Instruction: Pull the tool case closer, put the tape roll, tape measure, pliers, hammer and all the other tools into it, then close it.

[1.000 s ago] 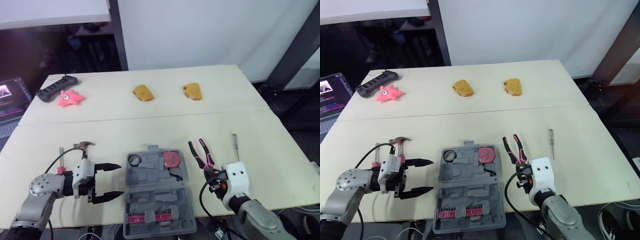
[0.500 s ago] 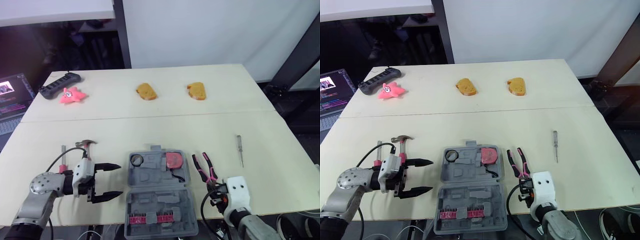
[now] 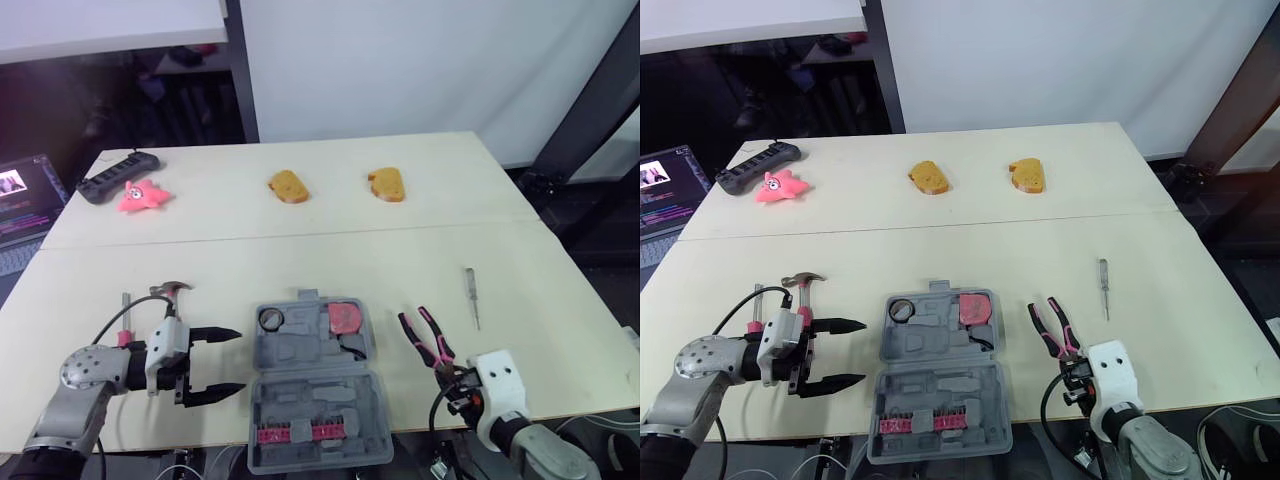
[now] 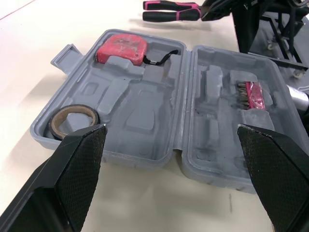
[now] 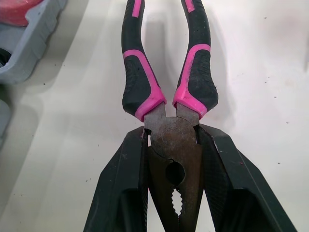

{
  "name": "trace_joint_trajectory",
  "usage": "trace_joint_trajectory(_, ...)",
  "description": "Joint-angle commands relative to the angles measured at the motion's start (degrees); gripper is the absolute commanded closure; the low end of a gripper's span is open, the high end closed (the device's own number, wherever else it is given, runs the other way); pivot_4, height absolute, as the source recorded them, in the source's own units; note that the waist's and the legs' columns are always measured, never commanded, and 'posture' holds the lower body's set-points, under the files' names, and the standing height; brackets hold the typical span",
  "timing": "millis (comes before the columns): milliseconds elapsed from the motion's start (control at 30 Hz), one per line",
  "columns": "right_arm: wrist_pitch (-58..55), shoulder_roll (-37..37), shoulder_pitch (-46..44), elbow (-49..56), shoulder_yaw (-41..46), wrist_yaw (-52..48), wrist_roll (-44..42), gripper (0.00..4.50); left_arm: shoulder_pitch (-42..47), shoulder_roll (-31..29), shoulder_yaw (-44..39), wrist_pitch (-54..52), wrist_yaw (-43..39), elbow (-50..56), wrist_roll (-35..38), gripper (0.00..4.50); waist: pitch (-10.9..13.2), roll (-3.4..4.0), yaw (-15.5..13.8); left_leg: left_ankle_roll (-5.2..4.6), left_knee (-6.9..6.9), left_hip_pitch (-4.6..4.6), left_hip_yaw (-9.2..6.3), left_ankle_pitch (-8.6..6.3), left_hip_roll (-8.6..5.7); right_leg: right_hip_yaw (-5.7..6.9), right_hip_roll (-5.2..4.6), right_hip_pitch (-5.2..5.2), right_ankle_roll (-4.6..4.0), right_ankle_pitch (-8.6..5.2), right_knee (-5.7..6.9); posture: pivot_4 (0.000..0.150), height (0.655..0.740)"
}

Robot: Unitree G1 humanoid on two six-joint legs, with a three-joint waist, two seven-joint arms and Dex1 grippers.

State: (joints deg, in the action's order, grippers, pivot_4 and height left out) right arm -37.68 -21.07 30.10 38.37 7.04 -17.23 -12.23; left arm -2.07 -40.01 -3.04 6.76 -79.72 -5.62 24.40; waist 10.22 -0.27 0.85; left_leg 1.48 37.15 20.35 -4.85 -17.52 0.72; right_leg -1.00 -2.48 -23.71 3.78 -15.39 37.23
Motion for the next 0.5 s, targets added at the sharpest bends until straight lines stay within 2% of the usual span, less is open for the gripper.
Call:
trace_joint_trajectory(33,1.92,1.52,-1.33,1.54,-0.54,0.69,-0.29,3.51,-0.39,-0.16,-0.72,0.42,0.21,1.34,0.59,0.00,0.00,0.00,-0.05,0.00,-0.01,0.01,0.00,0.00,0.00,0.00,0.00,0.00,0.02,0.01,0.00,0.150,0.7400)
trace_joint_trajectory(200,1.24,-0.77,-3.07,2.57,-0.01,-0.38,-0.29,3.51,-0.52,-0.28,-0.76,0.16,0.50,1.90,0.64,0.00,-0.01,-0.03,-0.05,0.00,-0.05,0.02,-0.04,0.00,0.01,0.04,0.00,0.00,0.16,0.08,-0.02,0.150,0.7400)
trace_joint_trajectory(400,-5.22,-11.29,-12.39,9.04,2.25,-8.27,-5.32,3.51,-0.36,-0.63,-0.90,-0.49,0.96,2.57,0.70,0.00,0.03,0.00,0.23,0.00,0.03,-0.04,0.19,0.00,-0.06,-0.21,-0.07,0.01,0.13,0.07,-0.05,0.150,0.7400)
trace_joint_trajectory(500,-7.98,-17.93,-20.10,9.26,-0.88,-13.80,-7.63,3.51,-0.25,-0.72,-0.91,-0.89,1.14,2.86,0.78,0.00,0.03,0.00,0.13,0.00,0.00,-0.04,0.05,0.00,-0.02,-0.07,0.01,0.03,0.27,0.15,-0.04,0.150,0.7400)
